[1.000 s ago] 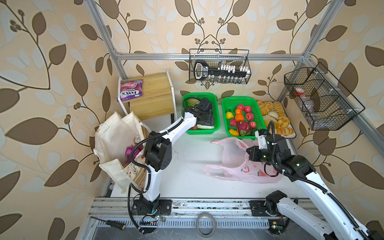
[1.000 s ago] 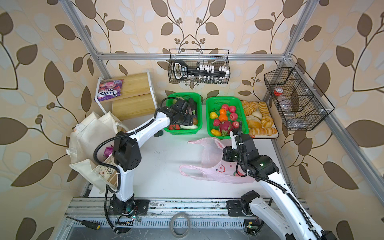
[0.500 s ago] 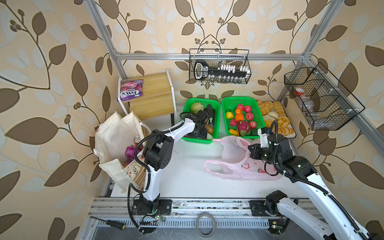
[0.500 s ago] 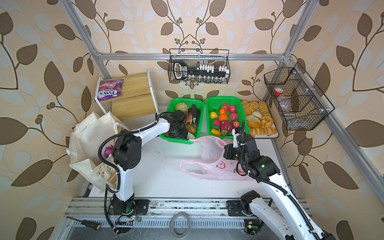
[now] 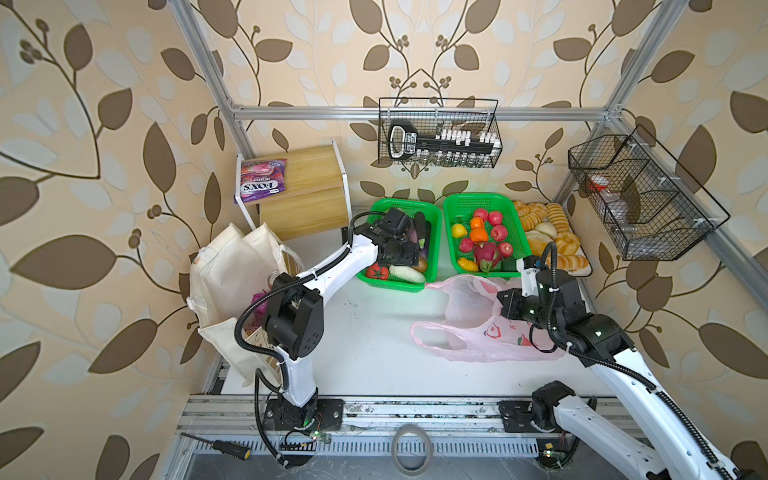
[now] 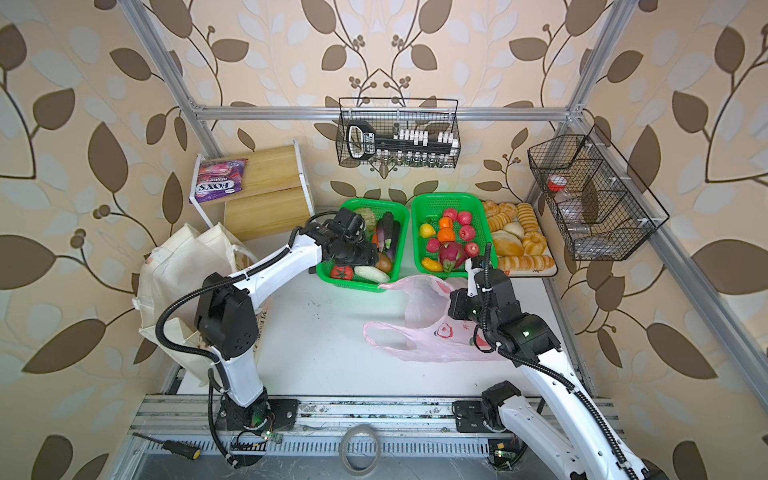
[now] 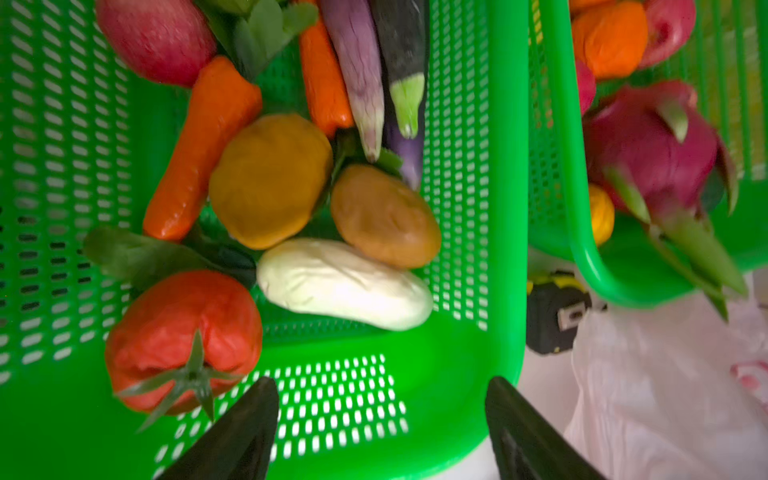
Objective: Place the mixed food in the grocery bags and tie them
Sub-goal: 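Lower the left gripper over the brown potato in the vegetable basket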
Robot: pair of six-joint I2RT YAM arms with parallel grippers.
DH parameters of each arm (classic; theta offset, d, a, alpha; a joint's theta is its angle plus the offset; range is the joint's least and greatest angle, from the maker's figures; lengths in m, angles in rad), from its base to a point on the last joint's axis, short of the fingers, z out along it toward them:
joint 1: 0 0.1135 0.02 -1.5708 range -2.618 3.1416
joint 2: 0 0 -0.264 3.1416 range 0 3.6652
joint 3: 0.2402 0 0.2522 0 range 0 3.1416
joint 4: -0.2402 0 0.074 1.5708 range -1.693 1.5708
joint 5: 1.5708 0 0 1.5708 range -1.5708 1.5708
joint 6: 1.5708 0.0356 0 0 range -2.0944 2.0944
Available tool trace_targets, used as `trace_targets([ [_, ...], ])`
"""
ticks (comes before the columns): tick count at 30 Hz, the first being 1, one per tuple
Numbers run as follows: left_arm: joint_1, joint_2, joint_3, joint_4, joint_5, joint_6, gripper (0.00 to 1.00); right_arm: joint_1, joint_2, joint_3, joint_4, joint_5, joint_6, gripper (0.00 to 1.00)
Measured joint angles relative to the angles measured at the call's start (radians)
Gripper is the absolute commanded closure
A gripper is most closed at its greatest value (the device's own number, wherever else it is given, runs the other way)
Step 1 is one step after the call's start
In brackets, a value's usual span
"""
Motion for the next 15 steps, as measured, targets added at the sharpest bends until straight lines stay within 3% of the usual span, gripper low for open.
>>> trace_targets([
  [7, 0.018, 0.204, 0.194, -0.032, 0.012, -0.095, 0.23, -0.001, -0.01, -0.025, 0.001, 0.001, 0.001, 1.0],
  [15, -0.003, 0.288, 0.231, -0.07, 0.023, -0.2, 0.3, -0.002, -0.016, -0.029, 0.008, 0.004, 0.001, 1.0],
])
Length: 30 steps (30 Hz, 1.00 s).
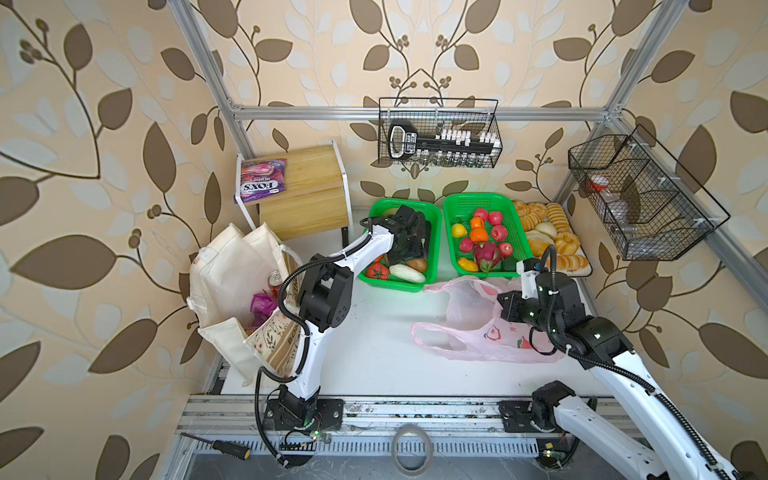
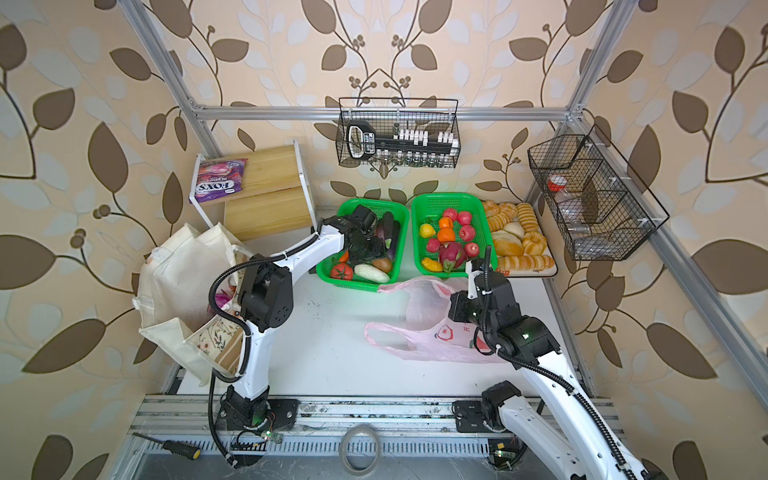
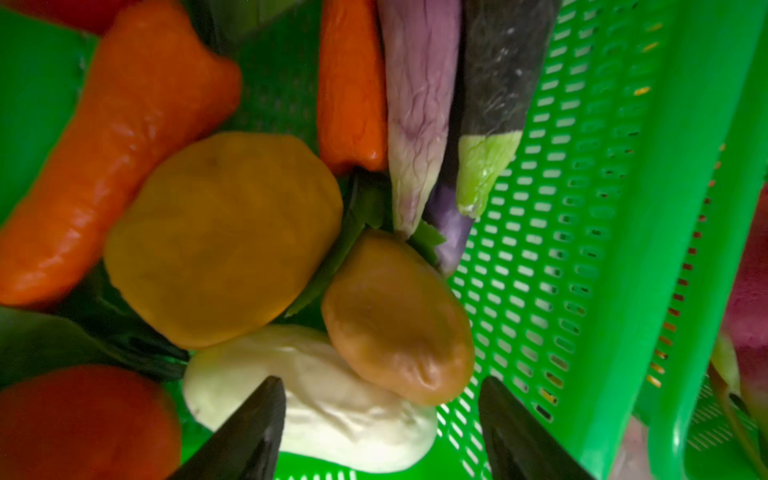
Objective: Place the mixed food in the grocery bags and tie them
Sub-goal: 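Lower the left gripper over the brown potato in the vegetable basket, then grasp the brown potato with the left gripper and lift it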
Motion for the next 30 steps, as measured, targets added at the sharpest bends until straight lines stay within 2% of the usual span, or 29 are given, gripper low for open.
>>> trace_targets([
  [13, -0.018, 0.119, 0.111, -0.028, -0.044, -0.082, 0.34, 0.0, 0.023, -0.009, 0.021, 0.0, 0.0, 1.0],
  [14, -0.018, 0.125, 0.117, -0.03, -0.044, -0.082, 0.35, 0.0, 0.023, -0.009, 0.021, 0.0, 0.0, 1.0],
  [18, -0.018, 0.13, 0.123, -0.034, -0.045, -0.08, 0.54, 0.0, 0.023, -0.009, 0.021, 0.0, 0.001, 1.0],
  [19, -0.018, 0.13, 0.123, -0.035, -0.045, -0.08, 0.55, 0.0, 0.023, -0.009, 0.021, 0.0, 0.001, 1.0],
  [26, -0.018, 0.112, 0.123, -0.052, -0.061, -0.049, 0.55, 0.0, 0.023, -0.009, 0.021, 0.0, 0.008, 1.0],
  [30, -0.018, 0.018, 0.092, -0.065, -0.099, -0.024, 0.54, -0.001, 0.023, -0.009, 0.024, -0.001, 0.019, 1.0],
])
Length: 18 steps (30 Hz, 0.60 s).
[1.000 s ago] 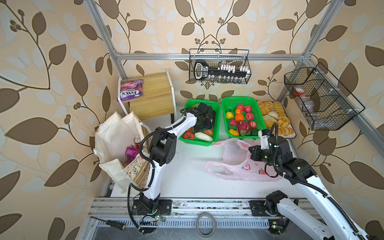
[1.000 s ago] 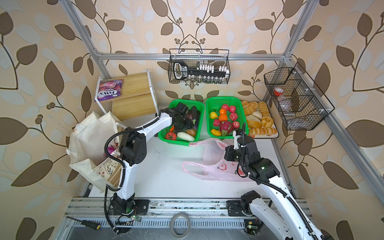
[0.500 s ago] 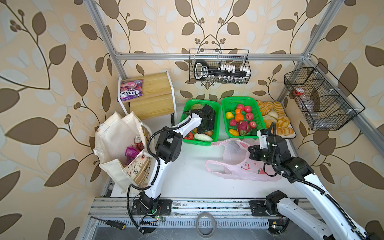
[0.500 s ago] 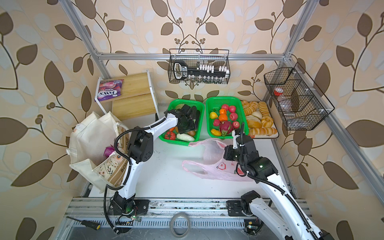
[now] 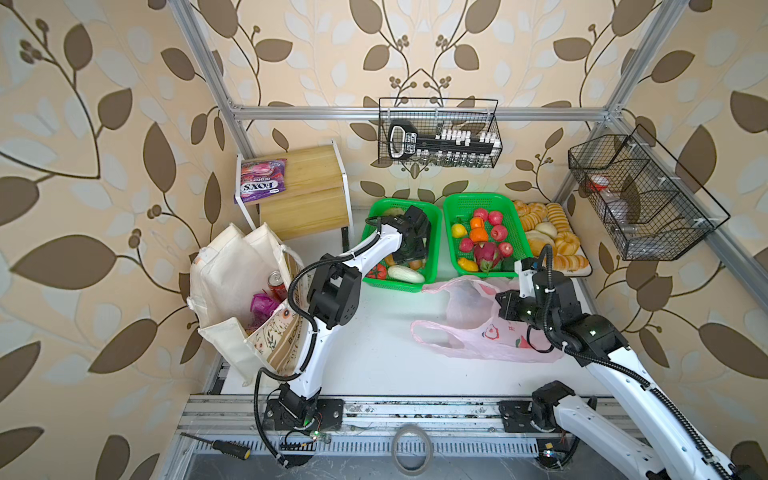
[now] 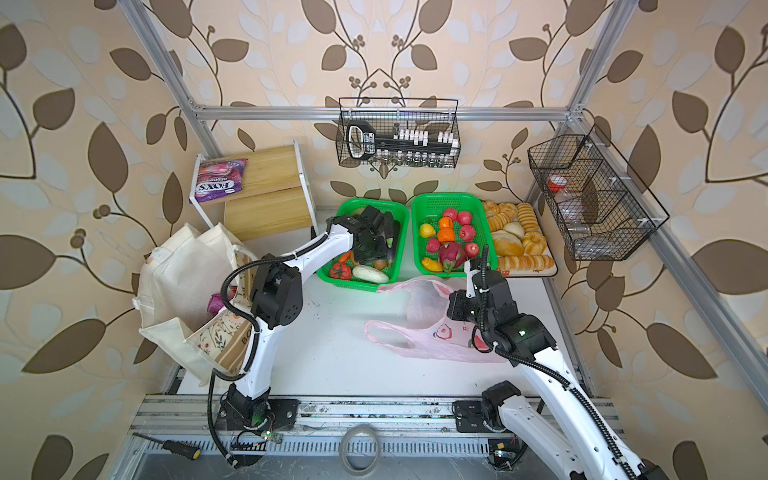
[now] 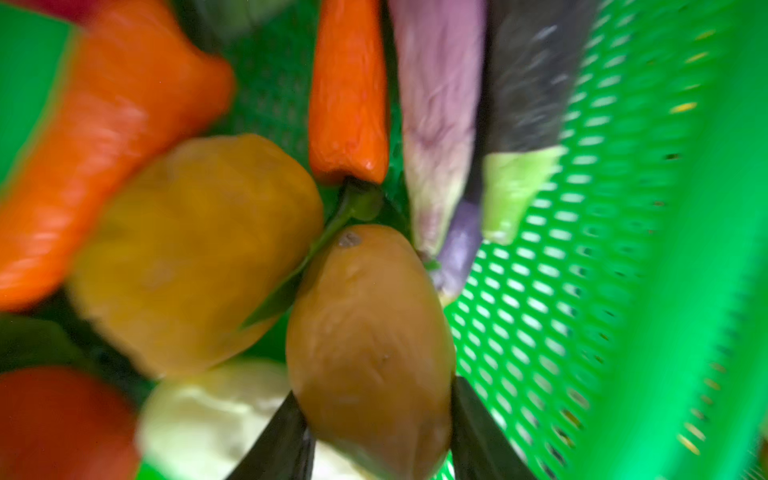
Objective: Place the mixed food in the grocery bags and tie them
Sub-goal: 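Grasp the brown potato with the left gripper and lift it, then carry the potato into the pink bag and open the left gripper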
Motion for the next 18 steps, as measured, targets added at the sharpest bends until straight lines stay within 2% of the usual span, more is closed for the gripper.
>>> trace_targets([
  [8, 0.0, -0.413, -0.163, 0.069, -0.037, 0.104, 0.58, -0.01, 0.008, 0.0, 0.029, -0.035, 0.034, 1.0],
  [11, 0.002, -0.579, -0.283, 0.158, 0.041, 0.153, 0.64, -0.024, 0.015, 0.0, 0.044, -0.064, 0.045, 1.0],
  [14, -0.018, -0.746, -0.471, 0.274, 0.14, 0.187, 0.71, -0.042, 0.029, 0.0, 0.062, -0.108, 0.057, 1.0],
  [18, -0.146, -0.897, -0.678, 0.401, 0.244, 0.277, 0.71, -0.054, 0.052, 0.0, 0.081, -0.163, 0.072, 1.0],
])
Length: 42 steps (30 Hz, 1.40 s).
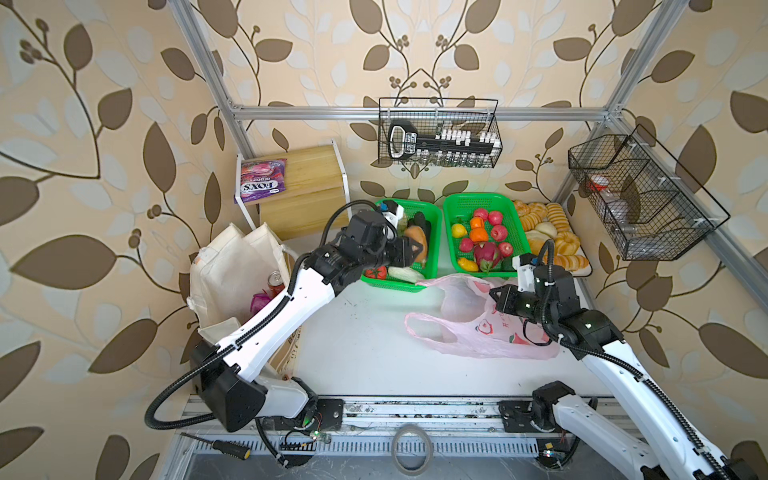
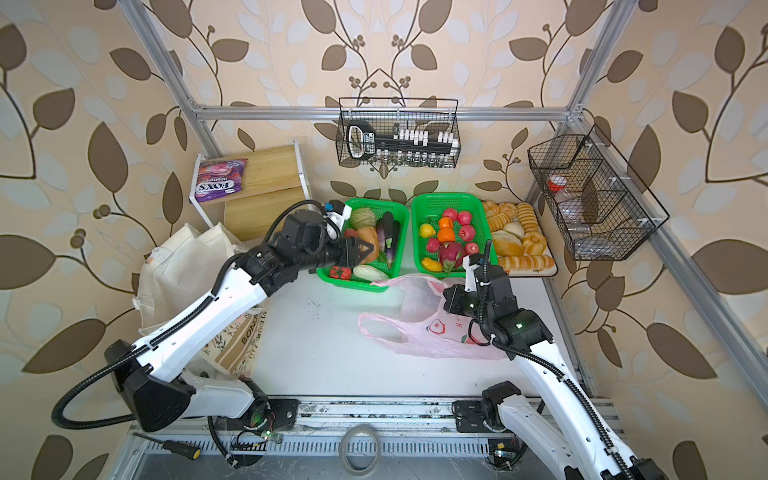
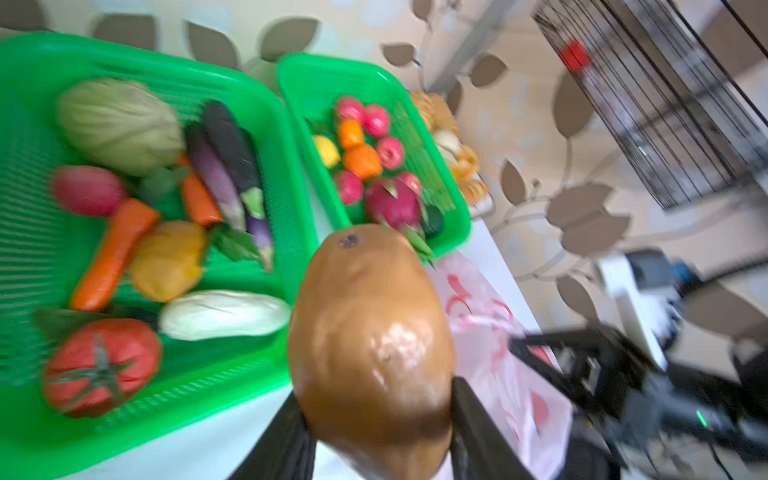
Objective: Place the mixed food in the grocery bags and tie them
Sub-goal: 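Carry the potato into the pink bag and open the left gripper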
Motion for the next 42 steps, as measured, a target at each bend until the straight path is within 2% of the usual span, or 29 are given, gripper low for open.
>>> trace_targets([
  [4, -0.129, -0.016, -0.081, 0.05, 0.086, 0.065, 0.72, -0.022, 0.004, 0.0, 0.026, -0.077, 0.017, 1.0],
  [10, -0.147, 0.06, -0.079, 0.012, 0.093, 0.121, 0.71, -0.061, -0.002, 0.0, 0.067, -0.204, 0.034, 1.0],
  [15, -0.164, 0.109, -0.049, -0.019, 0.042, 0.168, 0.7, -0.08, -0.021, 0.0, 0.118, -0.31, 0.057, 1.0],
  [20, -0.175, 0.128, -0.015, -0.049, 0.016, 0.194, 0.59, -0.12, -0.047, 0.0, 0.194, -0.41, 0.105, 1.0],
  [24, -0.175, 0.129, -0.01, -0.048, 0.025, 0.2, 0.46, -0.167, -0.058, -0.006, 0.254, -0.474, 0.151, 1.0],
  [32, -0.175, 0.129, -0.01, -0.027, 0.034, 0.207, 0.26, -0.209, -0.059, -0.058, 0.325, -0.546, 0.232, 1.0],
  [42, -0.175, 0.087, -0.01, -0.007, 0.047, 0.19, 0.23, -0.229, -0.059, -0.071, 0.348, -0.557, 0.276, 1.0],
])
